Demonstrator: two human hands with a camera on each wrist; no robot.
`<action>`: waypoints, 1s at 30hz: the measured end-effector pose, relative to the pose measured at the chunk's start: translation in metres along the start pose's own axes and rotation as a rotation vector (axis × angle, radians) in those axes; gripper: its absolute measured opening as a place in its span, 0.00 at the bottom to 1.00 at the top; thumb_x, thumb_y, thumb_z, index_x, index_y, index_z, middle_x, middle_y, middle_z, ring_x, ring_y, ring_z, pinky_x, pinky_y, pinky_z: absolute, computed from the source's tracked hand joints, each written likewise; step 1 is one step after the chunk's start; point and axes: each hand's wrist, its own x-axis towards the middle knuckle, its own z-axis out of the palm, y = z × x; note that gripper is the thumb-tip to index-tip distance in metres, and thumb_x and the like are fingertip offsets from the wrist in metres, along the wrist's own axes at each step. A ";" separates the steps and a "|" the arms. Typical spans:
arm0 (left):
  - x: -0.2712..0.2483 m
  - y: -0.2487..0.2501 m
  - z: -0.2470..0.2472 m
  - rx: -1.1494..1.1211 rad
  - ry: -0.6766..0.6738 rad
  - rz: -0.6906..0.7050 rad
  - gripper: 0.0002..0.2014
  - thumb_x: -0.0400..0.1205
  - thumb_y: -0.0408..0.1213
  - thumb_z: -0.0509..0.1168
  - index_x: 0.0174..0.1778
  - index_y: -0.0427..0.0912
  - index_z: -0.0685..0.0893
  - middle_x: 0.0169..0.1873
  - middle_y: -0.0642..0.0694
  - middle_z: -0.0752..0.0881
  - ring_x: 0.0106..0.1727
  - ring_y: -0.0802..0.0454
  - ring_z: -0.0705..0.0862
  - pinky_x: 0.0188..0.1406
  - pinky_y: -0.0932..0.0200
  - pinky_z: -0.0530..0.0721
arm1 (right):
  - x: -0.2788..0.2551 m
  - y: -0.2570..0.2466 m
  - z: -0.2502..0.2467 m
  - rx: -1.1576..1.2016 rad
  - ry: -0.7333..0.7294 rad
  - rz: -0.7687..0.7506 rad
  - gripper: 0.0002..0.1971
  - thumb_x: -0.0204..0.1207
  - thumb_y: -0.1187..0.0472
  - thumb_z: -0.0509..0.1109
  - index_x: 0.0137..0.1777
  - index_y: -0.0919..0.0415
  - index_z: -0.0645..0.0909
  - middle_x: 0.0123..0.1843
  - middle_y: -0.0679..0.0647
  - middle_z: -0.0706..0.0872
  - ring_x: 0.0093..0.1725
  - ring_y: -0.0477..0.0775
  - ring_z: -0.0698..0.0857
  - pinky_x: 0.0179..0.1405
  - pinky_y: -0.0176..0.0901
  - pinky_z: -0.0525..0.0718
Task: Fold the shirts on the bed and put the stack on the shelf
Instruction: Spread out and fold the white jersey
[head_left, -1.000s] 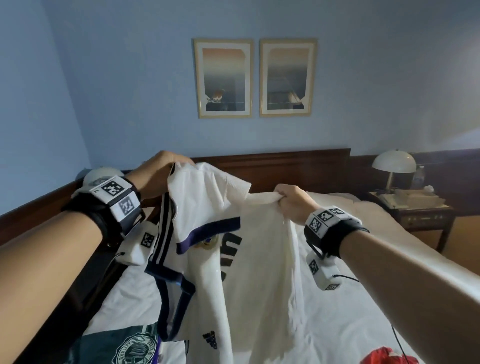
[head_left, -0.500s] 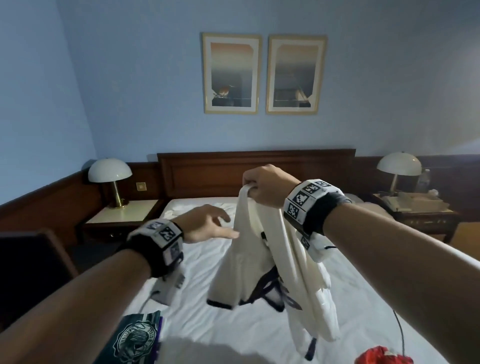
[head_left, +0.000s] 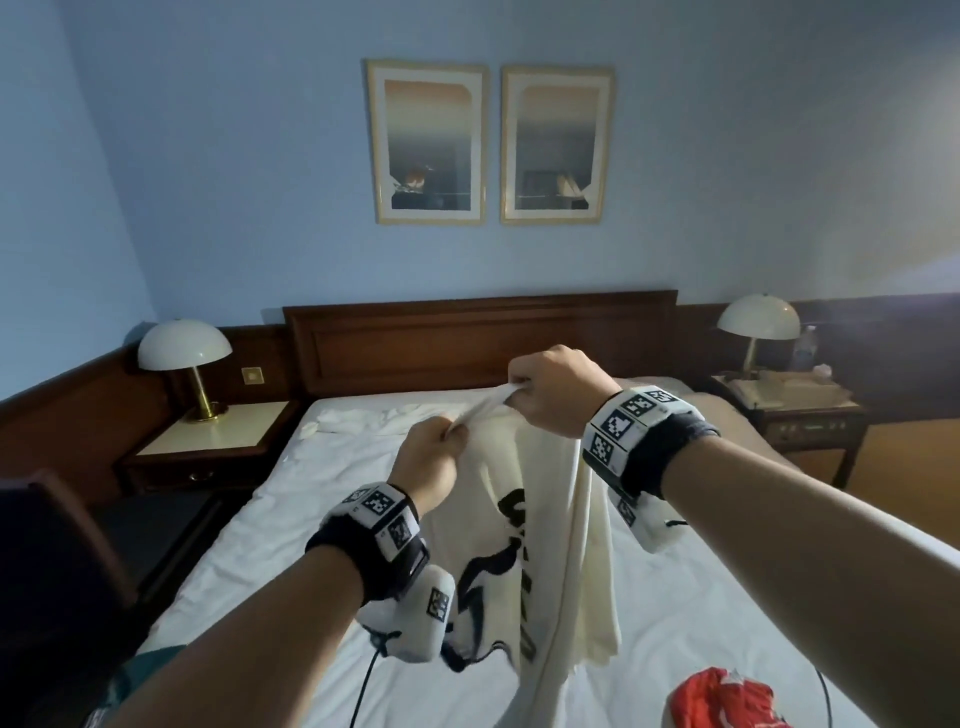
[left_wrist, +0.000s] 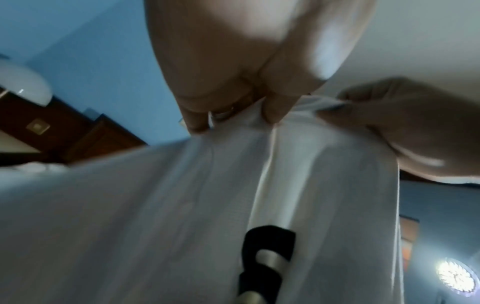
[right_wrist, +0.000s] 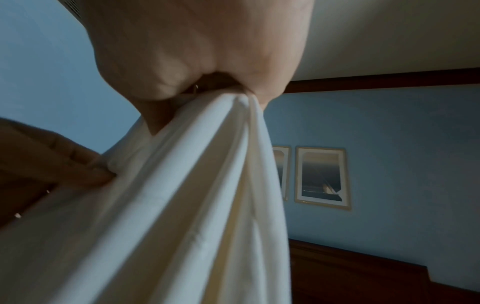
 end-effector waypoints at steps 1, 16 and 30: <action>0.000 0.003 0.002 -0.049 -0.002 0.006 0.17 0.89 0.35 0.59 0.32 0.41 0.72 0.30 0.47 0.73 0.32 0.49 0.72 0.33 0.53 0.67 | -0.003 0.006 -0.001 -0.012 -0.004 0.001 0.08 0.77 0.51 0.69 0.37 0.50 0.77 0.37 0.51 0.80 0.40 0.61 0.80 0.38 0.43 0.76; -0.028 0.044 -0.018 0.733 -0.145 0.099 0.07 0.81 0.28 0.60 0.48 0.43 0.80 0.46 0.45 0.84 0.47 0.43 0.84 0.45 0.49 0.82 | -0.033 0.074 0.008 -0.275 -0.082 -0.328 0.14 0.83 0.45 0.63 0.59 0.53 0.75 0.57 0.50 0.83 0.52 0.58 0.85 0.41 0.45 0.73; -0.043 0.050 -0.057 0.766 0.250 0.046 0.14 0.78 0.27 0.58 0.27 0.44 0.74 0.28 0.42 0.79 0.36 0.35 0.79 0.33 0.51 0.77 | -0.067 0.145 0.079 0.072 -0.085 -0.029 0.06 0.83 0.59 0.68 0.55 0.57 0.84 0.51 0.54 0.83 0.45 0.57 0.83 0.42 0.42 0.76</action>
